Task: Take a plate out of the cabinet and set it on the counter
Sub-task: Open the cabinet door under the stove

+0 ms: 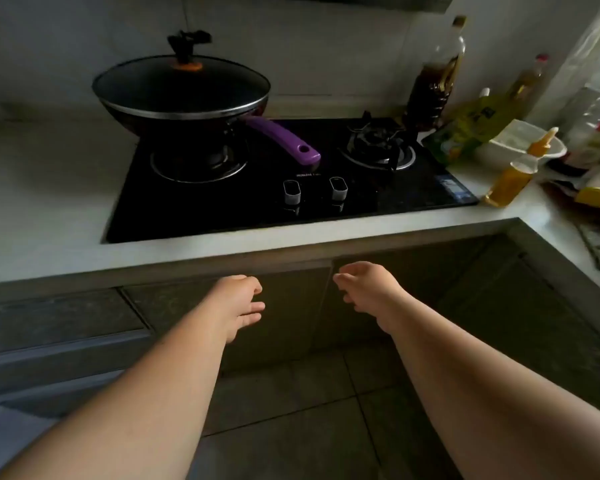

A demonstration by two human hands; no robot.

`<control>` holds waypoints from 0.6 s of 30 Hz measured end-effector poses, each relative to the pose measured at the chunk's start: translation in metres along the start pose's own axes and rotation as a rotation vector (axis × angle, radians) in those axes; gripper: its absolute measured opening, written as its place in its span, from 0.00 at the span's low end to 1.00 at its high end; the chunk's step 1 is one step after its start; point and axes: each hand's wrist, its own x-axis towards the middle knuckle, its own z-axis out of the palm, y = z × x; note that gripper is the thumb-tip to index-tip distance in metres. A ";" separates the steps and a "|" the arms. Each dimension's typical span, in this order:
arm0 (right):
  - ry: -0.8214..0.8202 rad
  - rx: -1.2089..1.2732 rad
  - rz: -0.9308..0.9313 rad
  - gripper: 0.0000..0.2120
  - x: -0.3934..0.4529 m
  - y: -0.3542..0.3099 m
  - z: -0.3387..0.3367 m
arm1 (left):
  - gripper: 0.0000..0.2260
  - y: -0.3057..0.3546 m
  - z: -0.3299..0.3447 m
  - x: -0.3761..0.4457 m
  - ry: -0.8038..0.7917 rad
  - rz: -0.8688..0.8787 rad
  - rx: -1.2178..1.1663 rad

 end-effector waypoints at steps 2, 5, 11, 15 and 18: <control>0.027 0.093 0.032 0.20 0.018 0.002 0.004 | 0.20 0.001 0.004 0.022 0.016 -0.031 -0.097; 0.044 0.220 0.106 0.21 0.043 0.007 0.017 | 0.20 0.001 0.009 0.048 0.018 -0.073 -0.203; 0.073 0.306 0.140 0.22 0.064 0.027 0.050 | 0.24 0.001 0.025 0.081 -0.014 -0.076 -0.467; 0.126 0.286 0.152 0.22 0.068 0.038 0.051 | 0.16 -0.004 0.029 0.086 -0.062 -0.066 -0.614; 0.162 0.262 0.123 0.24 0.067 0.040 0.044 | 0.10 -0.011 0.029 0.086 -0.071 -0.081 -0.601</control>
